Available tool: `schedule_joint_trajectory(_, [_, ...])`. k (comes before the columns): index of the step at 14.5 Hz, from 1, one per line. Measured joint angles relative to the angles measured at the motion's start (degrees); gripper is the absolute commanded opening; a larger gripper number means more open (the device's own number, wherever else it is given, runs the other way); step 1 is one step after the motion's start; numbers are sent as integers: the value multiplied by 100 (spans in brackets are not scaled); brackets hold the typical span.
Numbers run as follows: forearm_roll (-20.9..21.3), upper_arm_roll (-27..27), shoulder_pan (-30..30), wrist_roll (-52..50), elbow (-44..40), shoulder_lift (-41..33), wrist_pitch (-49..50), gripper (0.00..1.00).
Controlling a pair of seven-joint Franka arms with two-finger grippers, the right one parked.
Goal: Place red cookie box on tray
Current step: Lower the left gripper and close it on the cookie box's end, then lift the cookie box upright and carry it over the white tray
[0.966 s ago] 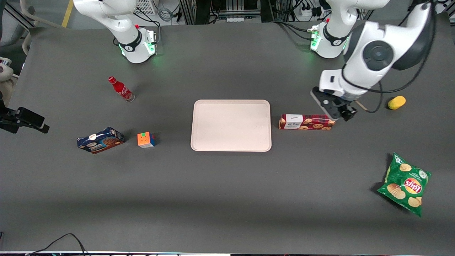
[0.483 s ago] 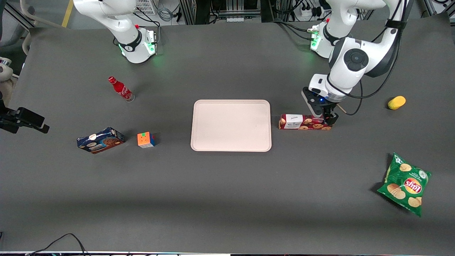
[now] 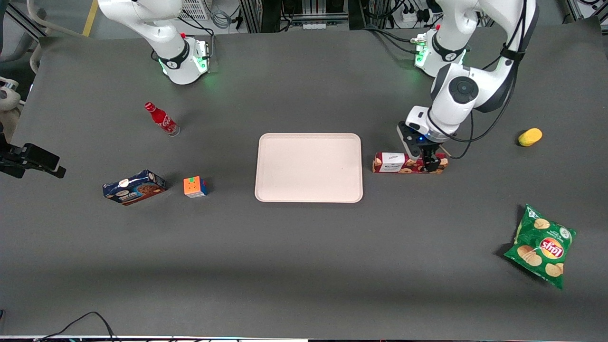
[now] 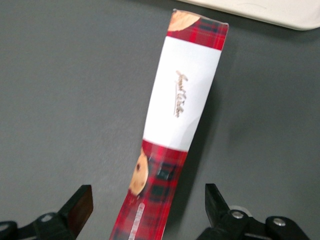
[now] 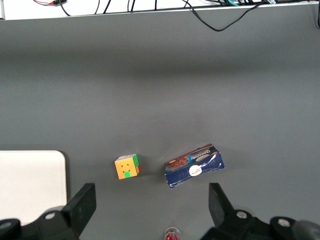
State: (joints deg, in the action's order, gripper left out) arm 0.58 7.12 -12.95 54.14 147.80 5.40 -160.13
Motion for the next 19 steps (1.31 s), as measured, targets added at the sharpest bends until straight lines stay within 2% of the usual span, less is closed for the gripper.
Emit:
schedule_joint_trajectory(2, [0,0,-48,1,67,183,-306,97])
schedule_joint_trajectory(3, [0,1,-65,3,76,257,-385,86])
schedule_joint_trajectory(4, [0,1,-86,4,76,305,-431,65])
schedule_joint_trajectory(5, [0,1,-104,4,75,327,-459,40])
schedule_joint_trajectory(6, [0,1,-117,4,75,336,-469,22])
schedule_joint_trajectory(7, [0,1,-125,4,75,341,-471,7])
schedule_joint_trajectory(8, [0,1,-128,4,74,344,-474,0])
schedule_joint_trajectory(13, [-1,-17,-130,11,-70,347,-447,0])
schedule_joint_trajectory(16, [-16,-86,-131,11,-492,340,177,0])
schedule_joint_trajectory(17, [-97,-130,-131,11,-703,322,484,0])
schedule_joint_trajectory(19, [-516,-179,-131,14,-1174,238,1221,0])
